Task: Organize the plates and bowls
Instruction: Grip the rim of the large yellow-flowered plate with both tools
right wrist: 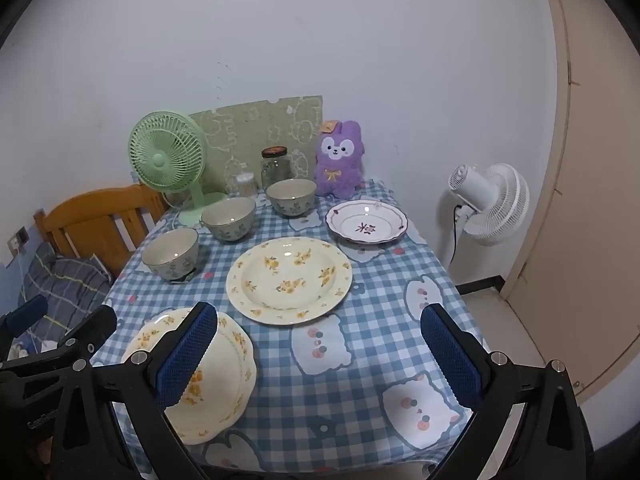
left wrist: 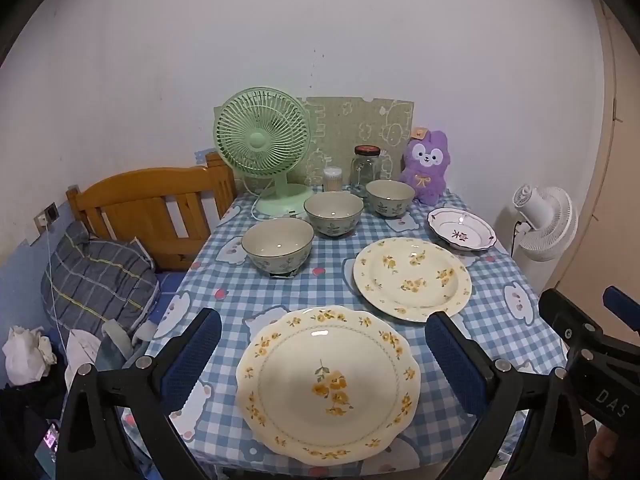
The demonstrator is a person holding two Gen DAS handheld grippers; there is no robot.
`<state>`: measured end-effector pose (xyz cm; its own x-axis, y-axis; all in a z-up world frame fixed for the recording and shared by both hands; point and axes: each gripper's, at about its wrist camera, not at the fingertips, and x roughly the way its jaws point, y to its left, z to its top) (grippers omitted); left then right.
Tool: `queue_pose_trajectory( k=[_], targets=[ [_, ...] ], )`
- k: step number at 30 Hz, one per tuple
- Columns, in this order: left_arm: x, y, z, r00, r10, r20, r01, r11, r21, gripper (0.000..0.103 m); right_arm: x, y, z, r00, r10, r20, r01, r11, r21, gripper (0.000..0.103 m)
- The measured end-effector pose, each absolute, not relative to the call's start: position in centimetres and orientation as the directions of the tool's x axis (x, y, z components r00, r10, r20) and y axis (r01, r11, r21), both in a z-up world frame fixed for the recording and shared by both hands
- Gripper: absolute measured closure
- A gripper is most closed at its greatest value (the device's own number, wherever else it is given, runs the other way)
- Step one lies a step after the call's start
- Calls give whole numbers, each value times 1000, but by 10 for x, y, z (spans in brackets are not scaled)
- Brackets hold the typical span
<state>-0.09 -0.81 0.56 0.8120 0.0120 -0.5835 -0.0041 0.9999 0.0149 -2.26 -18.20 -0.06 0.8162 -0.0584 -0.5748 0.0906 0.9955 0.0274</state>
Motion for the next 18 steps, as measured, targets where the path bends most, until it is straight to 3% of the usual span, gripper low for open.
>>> queue_pose_trajectory(
  k=[18],
  targets=[
    [7,-6,3,803,15,-596,-11,1000,11,2,-14,-180,-8,805,-51,-591,84,996,27,0]
  ],
)
